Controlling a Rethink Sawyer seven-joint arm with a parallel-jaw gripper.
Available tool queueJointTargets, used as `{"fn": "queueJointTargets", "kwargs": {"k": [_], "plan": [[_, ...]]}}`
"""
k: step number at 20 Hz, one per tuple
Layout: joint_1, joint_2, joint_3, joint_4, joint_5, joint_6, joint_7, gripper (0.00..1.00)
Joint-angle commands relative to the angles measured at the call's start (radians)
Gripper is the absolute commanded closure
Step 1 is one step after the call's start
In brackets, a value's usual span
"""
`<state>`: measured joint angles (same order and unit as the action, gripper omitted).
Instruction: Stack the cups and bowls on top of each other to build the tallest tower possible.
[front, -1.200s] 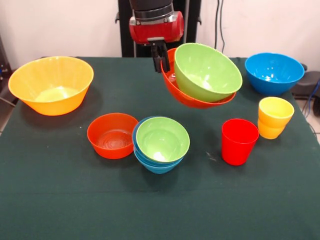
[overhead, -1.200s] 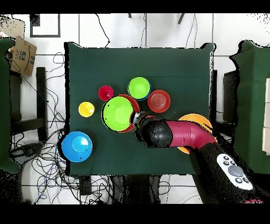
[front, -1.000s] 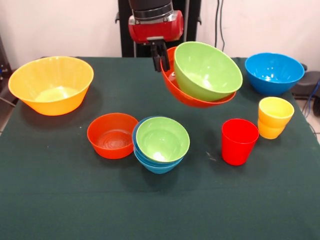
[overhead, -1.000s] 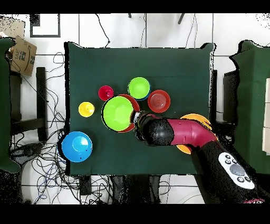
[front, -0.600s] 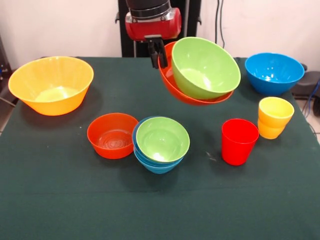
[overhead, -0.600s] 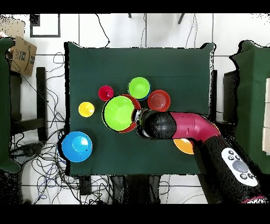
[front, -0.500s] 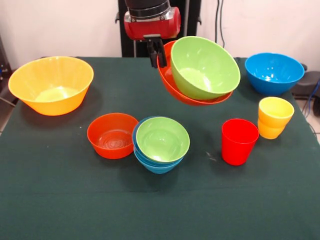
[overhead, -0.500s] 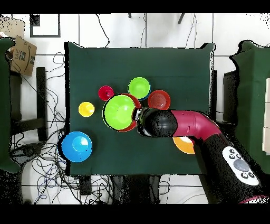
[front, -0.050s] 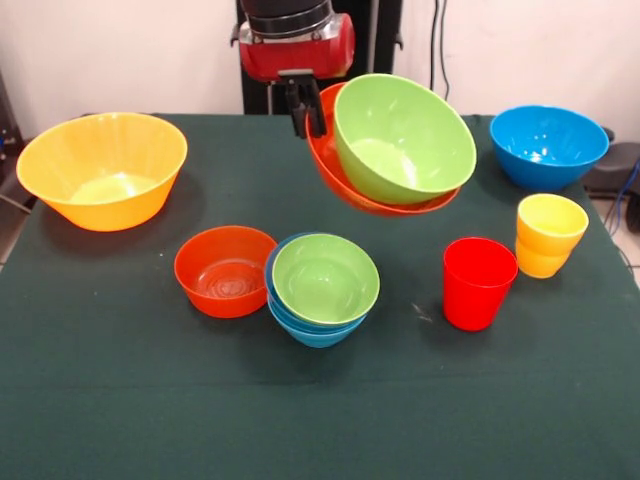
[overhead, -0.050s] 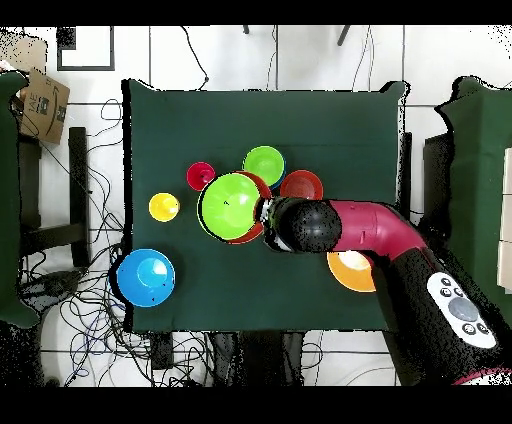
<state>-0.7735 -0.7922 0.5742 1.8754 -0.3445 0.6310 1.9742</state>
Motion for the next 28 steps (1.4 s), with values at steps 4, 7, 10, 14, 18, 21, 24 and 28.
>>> {"fn": "queueJointTargets", "kwargs": {"k": [4, 7, 10, 14, 18, 21, 24, 28], "plan": [[0.003, 0.075, 0.038, -0.144, -0.098, 0.138, -0.218, 1.0], [-0.002, 0.078, 0.044, -0.151, -0.103, 0.146, -0.22, 1.0], [-0.008, 0.07, 0.052, -0.144, -0.101, 0.152, -0.22, 1.0], [-0.012, 0.07, 0.057, -0.151, -0.1, 0.159, -0.223, 1.0], [-0.009, 0.076, 0.063, -0.179, -0.097, 0.188, -0.235, 1.0], [-0.007, 0.081, 0.069, -0.207, -0.097, 0.219, -0.248, 1.0], [-0.002, 0.095, 0.07, -0.233, -0.107, 0.232, -0.254, 1.0], [0.0, 0.126, 0.076, -0.277, -0.122, 0.247, -0.269, 1.0]]}}
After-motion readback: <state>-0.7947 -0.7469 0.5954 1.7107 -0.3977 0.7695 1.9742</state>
